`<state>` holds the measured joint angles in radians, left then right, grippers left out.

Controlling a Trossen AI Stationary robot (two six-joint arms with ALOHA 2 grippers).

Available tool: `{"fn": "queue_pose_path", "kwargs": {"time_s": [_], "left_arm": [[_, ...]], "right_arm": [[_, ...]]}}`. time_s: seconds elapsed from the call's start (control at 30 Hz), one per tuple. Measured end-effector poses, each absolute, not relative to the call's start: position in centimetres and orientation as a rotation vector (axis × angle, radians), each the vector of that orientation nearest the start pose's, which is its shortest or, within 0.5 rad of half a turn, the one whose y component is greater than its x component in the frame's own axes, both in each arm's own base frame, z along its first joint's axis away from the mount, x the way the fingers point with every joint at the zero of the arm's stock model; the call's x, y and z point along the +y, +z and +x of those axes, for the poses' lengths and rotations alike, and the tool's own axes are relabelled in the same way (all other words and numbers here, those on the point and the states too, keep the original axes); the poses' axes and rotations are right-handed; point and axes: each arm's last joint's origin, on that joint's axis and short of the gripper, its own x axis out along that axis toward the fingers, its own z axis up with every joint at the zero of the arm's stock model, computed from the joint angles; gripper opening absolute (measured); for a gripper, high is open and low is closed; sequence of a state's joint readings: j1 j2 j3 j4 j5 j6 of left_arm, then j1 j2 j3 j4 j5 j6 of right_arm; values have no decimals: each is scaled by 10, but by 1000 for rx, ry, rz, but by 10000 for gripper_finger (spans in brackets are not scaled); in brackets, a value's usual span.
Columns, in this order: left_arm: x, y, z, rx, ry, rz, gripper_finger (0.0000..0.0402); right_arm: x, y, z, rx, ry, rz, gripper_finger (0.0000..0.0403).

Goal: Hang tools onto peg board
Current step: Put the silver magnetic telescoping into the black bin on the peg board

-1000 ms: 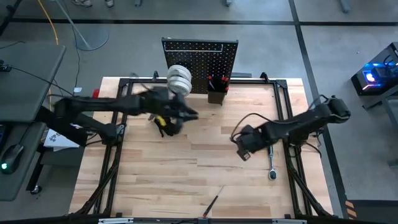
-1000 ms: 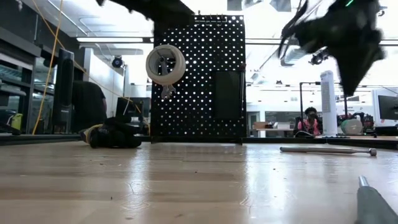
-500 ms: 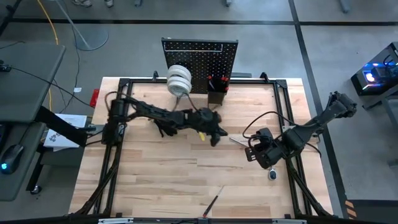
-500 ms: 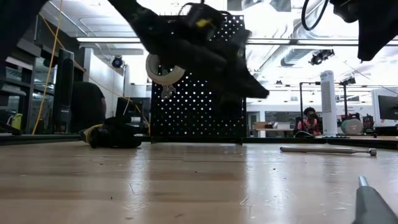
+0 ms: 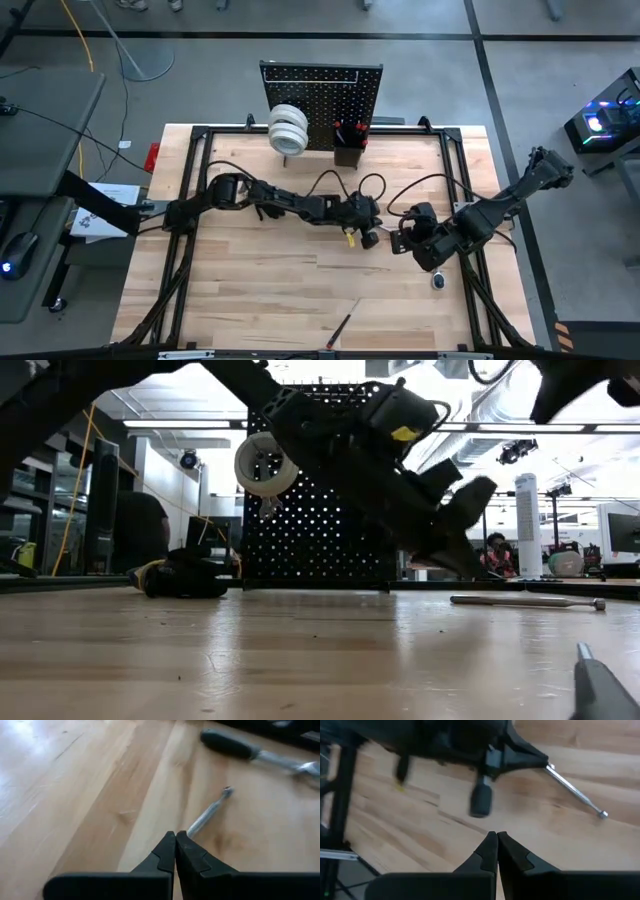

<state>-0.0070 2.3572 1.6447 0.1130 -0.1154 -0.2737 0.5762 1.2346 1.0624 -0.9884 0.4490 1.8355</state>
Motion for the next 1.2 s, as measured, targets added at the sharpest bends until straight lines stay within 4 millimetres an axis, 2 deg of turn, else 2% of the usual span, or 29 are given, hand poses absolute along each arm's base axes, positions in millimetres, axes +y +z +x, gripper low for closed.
{"fn": "queue_pose_path", "kwargs": {"time_s": [0.2, 0.4, 0.6, 0.73, 0.9, 1.07, 1.2], "left_arm": [[3, 116, 508, 612, 289, -209, 0], [5, 116, 509, 610, 282, -227, 0], [-11, 116, 508, 597, 296, -258, 0], [-22, 105, 510, 582, 313, -239, 0], [-20, 96, 511, 563, 379, -269, 0], [-18, 100, 511, 559, 382, -279, 0], [-19, 126, 515, 442, 361, -250, 0]], "right_arm": [[110, 300, 195, 657, -752, 1079, 0], [109, 301, 195, 645, -756, 1071, 0], [108, 300, 194, 642, -770, 1053, 0], [107, 300, 193, 648, -778, 1044, 0], [108, 300, 194, 642, -772, 1051, 0], [108, 300, 194, 645, -771, 1044, 0], [107, 300, 193, 649, -772, 1028, 0]]}}
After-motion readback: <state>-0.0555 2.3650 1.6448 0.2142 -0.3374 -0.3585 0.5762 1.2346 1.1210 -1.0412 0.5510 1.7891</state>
